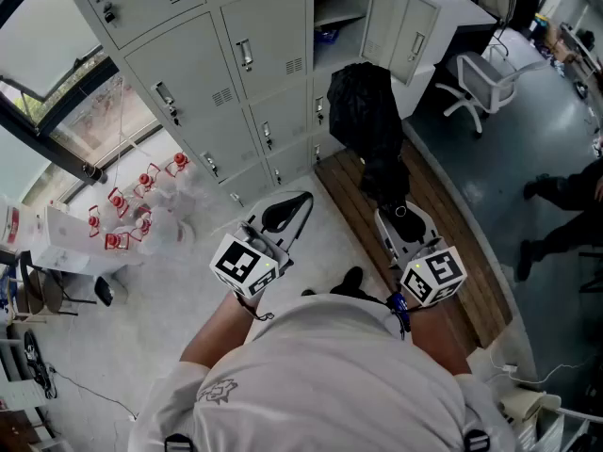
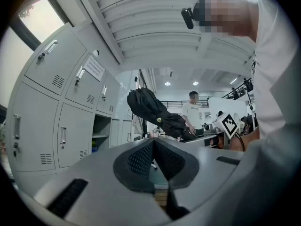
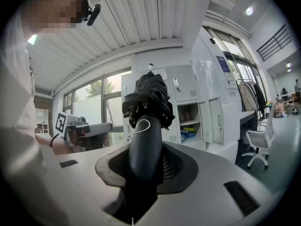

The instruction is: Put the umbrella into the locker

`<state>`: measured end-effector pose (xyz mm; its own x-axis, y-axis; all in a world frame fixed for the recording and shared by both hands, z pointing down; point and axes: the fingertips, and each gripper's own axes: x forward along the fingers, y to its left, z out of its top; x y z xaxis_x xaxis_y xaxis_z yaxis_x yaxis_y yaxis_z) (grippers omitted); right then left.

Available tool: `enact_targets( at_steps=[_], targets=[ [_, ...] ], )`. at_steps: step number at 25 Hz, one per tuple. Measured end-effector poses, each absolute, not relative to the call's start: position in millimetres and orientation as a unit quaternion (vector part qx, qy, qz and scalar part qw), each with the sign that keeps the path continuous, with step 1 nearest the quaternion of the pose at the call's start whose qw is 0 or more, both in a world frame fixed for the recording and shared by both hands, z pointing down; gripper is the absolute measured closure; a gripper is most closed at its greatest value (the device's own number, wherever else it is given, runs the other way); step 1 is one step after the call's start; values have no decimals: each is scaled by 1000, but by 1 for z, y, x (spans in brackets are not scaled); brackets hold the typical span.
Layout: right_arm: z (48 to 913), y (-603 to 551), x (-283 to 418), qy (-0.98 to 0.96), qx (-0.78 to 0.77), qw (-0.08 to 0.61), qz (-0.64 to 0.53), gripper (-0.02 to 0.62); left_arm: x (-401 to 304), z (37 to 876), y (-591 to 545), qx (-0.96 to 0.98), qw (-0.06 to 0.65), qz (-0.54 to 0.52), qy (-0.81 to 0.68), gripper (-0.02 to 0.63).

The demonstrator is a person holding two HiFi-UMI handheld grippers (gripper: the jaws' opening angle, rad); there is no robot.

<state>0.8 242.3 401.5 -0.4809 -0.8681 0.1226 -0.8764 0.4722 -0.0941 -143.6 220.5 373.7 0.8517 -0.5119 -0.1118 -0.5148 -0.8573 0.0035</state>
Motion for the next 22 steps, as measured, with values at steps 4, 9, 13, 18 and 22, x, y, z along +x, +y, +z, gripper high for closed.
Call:
enact_targets(
  at_steps=[4, 9, 13, 18, 22],
  targets=[
    [401, 239, 7, -858, 508, 26, 73, 456, -137, 372, 221, -963, 16, 53, 265, 595],
    [401, 231, 16, -859, 506, 25, 72, 456, -126, 374, 214, -963, 12, 50, 265, 595],
    [404, 222, 33, -857, 510, 24, 75, 457, -111, 375, 204, -962, 12, 48, 267, 595],
    [405, 198, 57, -863, 499, 20, 78, 456, -87, 373, 180, -962, 18, 44, 270, 595],
    [404, 171, 82, -867, 491, 24, 81, 456, -64, 370, 153, -959, 18, 44, 279, 595]
  ],
)
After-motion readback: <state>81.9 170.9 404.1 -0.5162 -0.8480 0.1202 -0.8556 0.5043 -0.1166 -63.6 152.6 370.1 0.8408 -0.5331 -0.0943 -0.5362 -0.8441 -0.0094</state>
